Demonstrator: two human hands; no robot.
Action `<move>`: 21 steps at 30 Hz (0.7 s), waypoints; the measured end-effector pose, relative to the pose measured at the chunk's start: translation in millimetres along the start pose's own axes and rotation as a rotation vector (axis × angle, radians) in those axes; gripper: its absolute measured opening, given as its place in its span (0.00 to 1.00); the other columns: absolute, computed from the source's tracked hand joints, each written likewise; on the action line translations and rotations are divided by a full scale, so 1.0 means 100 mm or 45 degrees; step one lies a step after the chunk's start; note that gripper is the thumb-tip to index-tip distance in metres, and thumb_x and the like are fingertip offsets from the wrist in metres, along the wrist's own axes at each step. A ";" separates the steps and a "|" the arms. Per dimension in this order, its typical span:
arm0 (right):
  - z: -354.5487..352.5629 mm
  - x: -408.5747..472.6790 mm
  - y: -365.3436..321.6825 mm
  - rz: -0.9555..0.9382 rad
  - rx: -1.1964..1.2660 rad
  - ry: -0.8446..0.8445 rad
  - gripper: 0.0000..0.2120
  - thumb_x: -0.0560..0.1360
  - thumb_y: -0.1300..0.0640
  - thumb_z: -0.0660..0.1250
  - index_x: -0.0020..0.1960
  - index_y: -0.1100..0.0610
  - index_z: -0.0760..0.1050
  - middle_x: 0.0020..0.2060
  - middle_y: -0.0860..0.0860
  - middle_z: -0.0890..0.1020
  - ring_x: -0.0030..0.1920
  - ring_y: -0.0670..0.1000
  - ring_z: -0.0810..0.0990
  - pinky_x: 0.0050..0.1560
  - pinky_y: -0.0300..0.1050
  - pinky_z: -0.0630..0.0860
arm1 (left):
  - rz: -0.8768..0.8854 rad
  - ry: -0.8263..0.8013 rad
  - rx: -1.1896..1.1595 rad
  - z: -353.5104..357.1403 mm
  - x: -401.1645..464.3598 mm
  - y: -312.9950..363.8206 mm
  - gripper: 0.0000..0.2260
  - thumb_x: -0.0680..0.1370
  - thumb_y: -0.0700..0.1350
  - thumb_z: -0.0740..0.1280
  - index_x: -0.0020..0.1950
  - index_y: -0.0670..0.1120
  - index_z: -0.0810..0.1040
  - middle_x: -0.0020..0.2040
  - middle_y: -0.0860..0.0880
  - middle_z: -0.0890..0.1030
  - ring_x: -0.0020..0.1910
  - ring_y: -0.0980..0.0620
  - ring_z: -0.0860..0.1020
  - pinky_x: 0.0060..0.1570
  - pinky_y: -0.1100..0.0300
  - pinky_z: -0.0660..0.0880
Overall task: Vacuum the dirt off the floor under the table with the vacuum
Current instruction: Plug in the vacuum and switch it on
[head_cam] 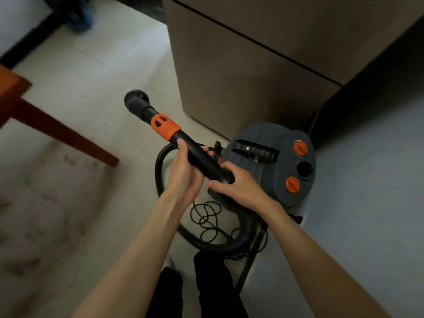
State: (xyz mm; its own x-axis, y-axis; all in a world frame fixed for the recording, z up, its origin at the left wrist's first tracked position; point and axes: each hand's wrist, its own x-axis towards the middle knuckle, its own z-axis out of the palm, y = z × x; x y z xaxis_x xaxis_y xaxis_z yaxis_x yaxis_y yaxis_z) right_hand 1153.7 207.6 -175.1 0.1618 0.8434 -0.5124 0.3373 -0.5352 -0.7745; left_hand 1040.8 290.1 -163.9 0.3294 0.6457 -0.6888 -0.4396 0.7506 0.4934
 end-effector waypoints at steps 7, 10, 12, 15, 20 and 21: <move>0.68 -0.10 -0.65 -0.101 -0.222 -0.184 0.11 0.70 0.47 0.71 0.51 0.48 0.76 0.43 0.52 0.79 0.42 0.50 0.79 0.45 0.47 0.77 | 0.021 0.050 -0.232 -0.98 -0.41 0.50 0.27 0.80 0.57 0.55 0.72 0.41 0.62 0.64 0.37 0.74 0.57 0.44 0.78 0.42 0.52 0.79; 1.23 -0.16 -0.78 -0.094 -0.279 -0.259 0.12 0.70 0.47 0.71 0.50 0.50 0.75 0.41 0.53 0.79 0.42 0.53 0.80 0.45 0.50 0.78 | 0.103 0.075 -0.220 -1.47 -0.63 0.66 0.18 0.81 0.52 0.55 0.66 0.43 0.65 0.55 0.39 0.76 0.53 0.43 0.78 0.51 0.47 0.77; 1.63 -0.20 -0.82 -0.080 -0.333 -0.291 0.12 0.71 0.48 0.70 0.51 0.51 0.74 0.40 0.50 0.78 0.41 0.51 0.79 0.45 0.50 0.78 | 0.153 0.127 -0.182 -1.79 -0.77 0.76 0.13 0.82 0.49 0.55 0.63 0.44 0.66 0.52 0.40 0.76 0.51 0.44 0.78 0.54 0.45 0.74; 2.14 -0.27 -0.79 -0.074 -0.349 -0.282 0.14 0.72 0.46 0.70 0.53 0.50 0.72 0.41 0.48 0.78 0.42 0.48 0.79 0.43 0.45 0.77 | 0.185 0.235 -0.135 -2.21 -0.89 0.85 0.13 0.82 0.48 0.56 0.63 0.43 0.65 0.51 0.40 0.75 0.47 0.45 0.79 0.48 0.48 0.76; 2.72 -0.31 -0.71 -0.045 -0.264 -0.355 0.17 0.71 0.45 0.71 0.55 0.49 0.71 0.43 0.46 0.78 0.39 0.41 0.78 0.31 0.27 0.70 | 0.173 0.447 -0.117 -2.80 -0.95 0.92 0.06 0.81 0.44 0.60 0.47 0.43 0.70 0.43 0.43 0.75 0.47 0.44 0.76 0.47 0.48 0.77; 2.80 -0.27 -0.71 -0.058 -0.294 -0.375 0.16 0.72 0.46 0.71 0.55 0.49 0.71 0.42 0.46 0.78 0.39 0.42 0.78 0.30 0.27 0.68 | 0.161 0.473 -0.102 -2.90 -0.94 0.94 0.06 0.80 0.44 0.61 0.46 0.43 0.70 0.43 0.44 0.75 0.47 0.45 0.76 0.47 0.49 0.77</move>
State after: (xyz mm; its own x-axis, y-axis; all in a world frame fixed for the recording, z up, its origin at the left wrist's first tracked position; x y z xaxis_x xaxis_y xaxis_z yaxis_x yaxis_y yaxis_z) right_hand 866.0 209.7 -210.3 -0.1207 0.7984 -0.5899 0.5436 -0.4441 -0.7122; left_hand 726.5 258.8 -206.7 -0.0497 0.6268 -0.7776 -0.5259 0.6455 0.5539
